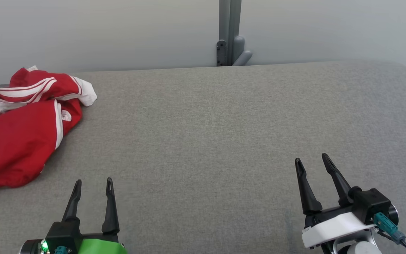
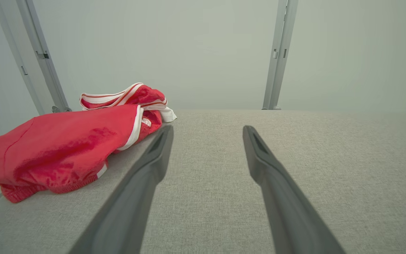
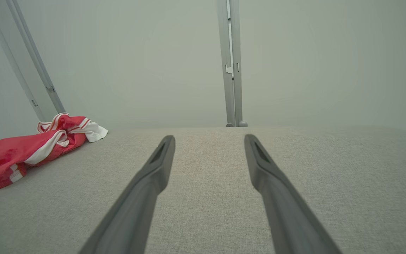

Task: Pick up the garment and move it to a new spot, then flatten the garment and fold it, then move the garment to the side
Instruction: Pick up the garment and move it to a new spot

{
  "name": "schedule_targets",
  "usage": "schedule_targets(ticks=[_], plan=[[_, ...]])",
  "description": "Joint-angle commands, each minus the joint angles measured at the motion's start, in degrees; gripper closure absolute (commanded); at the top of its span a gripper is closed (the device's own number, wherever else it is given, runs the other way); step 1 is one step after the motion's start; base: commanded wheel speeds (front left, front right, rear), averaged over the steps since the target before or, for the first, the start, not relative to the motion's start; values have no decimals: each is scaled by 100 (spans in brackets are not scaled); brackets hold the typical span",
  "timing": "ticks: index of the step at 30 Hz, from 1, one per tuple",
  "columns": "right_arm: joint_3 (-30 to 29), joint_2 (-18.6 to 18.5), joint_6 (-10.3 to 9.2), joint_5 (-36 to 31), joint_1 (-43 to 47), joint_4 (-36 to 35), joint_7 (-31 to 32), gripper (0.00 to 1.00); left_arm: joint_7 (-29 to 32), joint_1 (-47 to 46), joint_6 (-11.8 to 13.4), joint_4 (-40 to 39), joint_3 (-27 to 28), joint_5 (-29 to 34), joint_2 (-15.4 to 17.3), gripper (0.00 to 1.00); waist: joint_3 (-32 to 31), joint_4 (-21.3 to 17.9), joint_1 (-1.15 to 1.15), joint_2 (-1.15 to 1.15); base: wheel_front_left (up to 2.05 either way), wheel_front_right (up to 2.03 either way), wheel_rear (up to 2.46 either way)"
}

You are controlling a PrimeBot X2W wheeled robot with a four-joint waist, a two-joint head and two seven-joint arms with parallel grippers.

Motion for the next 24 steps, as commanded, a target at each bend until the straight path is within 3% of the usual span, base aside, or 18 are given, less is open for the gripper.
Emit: schedule_targets(ticks=[1, 14, 18, 24], plan=[[-20, -19, 2, -25, 82, -19, -17, 0, -5, -30, 12, -1, -15, 33, 35, 0, -42, 305, 0, 39, 0, 0, 0], [105, -18, 2, 152, 247, 9, -17, 0, -5, 192, -39, 22, 211, 181, 37, 0, -325, 2155, 0, 39, 0, 0, 0], [137, -18, 2, 200, 265, 24, -17, 0, -4, 279, -57, -5, 271, 214, 36, 0, -355, 2507, 0, 39, 0, 0, 0], [459, -22, 1, 152, -30, 132, -17, 0, -5, 485, 60, -240, 522, 114, 31, 0, -173, 2667, 0, 39, 0, 0, 0]])
